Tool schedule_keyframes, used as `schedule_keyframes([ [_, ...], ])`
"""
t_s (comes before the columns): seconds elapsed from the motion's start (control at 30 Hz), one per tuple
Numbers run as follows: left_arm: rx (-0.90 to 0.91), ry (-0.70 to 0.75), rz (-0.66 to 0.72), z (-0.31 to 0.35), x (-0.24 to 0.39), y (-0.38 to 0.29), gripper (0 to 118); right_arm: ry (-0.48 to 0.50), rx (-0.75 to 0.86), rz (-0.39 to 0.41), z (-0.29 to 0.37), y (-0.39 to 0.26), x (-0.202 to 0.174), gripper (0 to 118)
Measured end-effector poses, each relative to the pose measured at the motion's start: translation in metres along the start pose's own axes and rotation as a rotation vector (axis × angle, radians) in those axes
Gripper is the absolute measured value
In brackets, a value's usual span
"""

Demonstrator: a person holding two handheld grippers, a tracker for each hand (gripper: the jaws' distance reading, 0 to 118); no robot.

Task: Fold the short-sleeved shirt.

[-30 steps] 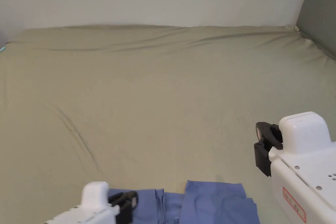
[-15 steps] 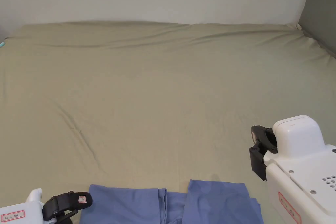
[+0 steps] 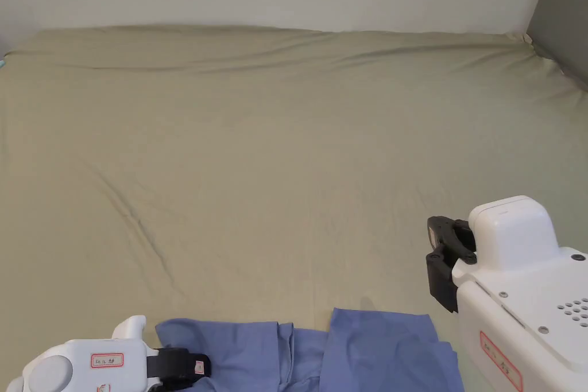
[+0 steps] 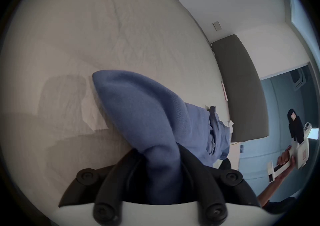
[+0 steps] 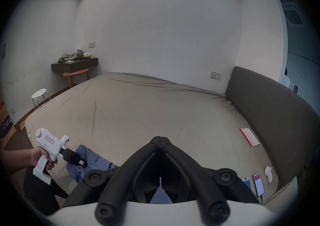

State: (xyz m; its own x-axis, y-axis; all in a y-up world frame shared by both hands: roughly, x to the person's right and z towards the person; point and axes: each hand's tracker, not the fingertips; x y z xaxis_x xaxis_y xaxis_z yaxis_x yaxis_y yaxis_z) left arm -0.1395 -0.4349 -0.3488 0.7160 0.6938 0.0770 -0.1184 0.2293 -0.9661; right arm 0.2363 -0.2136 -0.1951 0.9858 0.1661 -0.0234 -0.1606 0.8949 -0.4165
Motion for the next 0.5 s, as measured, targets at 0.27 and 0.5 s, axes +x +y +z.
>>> schedule_keyframes([
  [0.27, 0.111, 0.206, -0.254, 0.035, 0.028, -0.003, 11, -0.002, -0.002, 0.010, 0.002, 0.001, -0.001, 0],
  [0.5, 0.181, 0.356, -0.330, 0.076, 0.024, 0.007, 11, 0.003, 0.015, 0.018, 0.005, 0.007, -0.006, 0],
])
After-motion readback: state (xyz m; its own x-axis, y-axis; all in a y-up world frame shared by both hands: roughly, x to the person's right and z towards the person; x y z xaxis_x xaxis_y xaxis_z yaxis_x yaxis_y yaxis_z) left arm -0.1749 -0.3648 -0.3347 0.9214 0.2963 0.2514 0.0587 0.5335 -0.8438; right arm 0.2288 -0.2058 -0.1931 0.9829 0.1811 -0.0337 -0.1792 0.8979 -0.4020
